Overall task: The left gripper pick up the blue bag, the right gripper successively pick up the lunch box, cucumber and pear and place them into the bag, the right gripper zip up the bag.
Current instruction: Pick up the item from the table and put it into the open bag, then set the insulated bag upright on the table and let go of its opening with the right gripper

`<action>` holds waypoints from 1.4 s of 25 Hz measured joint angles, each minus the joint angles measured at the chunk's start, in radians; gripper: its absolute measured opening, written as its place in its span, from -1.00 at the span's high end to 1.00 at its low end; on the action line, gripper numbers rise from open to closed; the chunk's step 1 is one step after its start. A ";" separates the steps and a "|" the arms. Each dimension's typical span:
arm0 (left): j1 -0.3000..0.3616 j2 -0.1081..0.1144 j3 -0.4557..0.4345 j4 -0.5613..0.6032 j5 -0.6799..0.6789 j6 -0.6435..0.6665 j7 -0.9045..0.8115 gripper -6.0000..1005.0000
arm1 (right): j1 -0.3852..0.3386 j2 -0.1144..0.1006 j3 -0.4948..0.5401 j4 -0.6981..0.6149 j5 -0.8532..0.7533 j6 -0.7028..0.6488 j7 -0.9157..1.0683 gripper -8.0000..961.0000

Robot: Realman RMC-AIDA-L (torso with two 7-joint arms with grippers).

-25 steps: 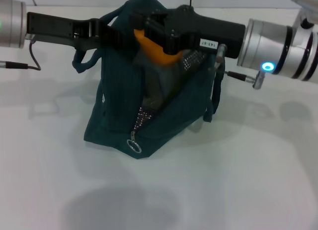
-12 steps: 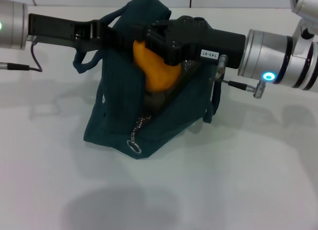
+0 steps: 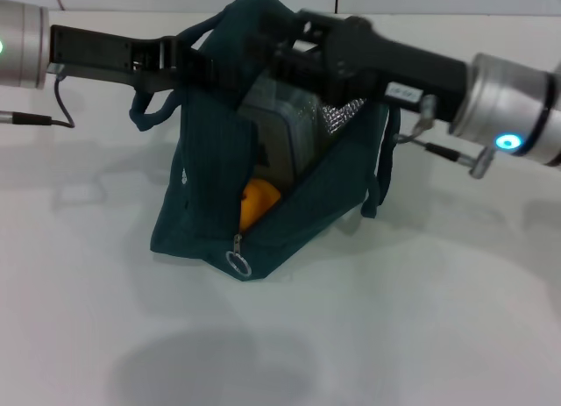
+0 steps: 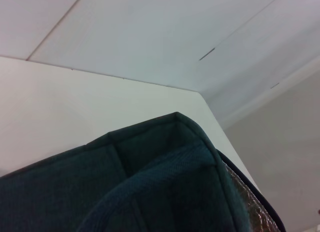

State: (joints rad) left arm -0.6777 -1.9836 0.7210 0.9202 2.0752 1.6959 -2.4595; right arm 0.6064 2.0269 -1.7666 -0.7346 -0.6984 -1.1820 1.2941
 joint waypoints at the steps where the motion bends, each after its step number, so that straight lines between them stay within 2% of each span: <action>1: 0.000 0.000 0.000 0.001 0.000 0.001 -0.001 0.90 | -0.011 0.000 0.014 -0.003 0.002 -0.015 -0.007 0.28; 2: 0.000 0.000 0.000 0.002 0.000 0.002 -0.002 0.90 | -0.024 -0.001 0.032 -0.003 0.002 -0.034 -0.013 0.04; 10: 0.005 0.002 0.000 0.003 0.000 0.003 -0.004 0.90 | -0.169 -0.009 0.221 0.006 0.003 -0.144 0.032 -0.24; 15: 0.005 0.003 0.000 0.003 0.000 0.004 -0.004 0.90 | -0.240 -0.015 0.319 0.112 0.002 -0.182 0.195 -0.35; 20: 0.001 0.003 0.000 0.003 0.000 0.004 -0.004 0.90 | -0.208 -0.020 0.327 0.287 -0.008 -0.217 0.419 -0.36; 25: -0.001 0.002 0.000 0.003 0.000 0.004 -0.003 0.90 | -0.155 -0.016 0.303 0.421 -0.042 -0.273 0.585 -0.36; 31: -0.003 0.001 0.000 0.002 0.000 0.005 -0.002 0.90 | -0.150 -0.005 0.298 0.462 -0.069 -0.279 0.684 -0.36; 35: -0.004 -0.001 0.000 -0.002 -0.001 0.005 0.000 0.90 | -0.116 0.001 0.271 0.468 -0.066 -0.267 0.708 -0.36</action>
State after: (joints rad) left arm -0.6816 -1.9846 0.7209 0.9186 2.0743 1.7012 -2.4593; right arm 0.4901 2.0275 -1.4952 -0.2665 -0.7645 -1.4486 2.0019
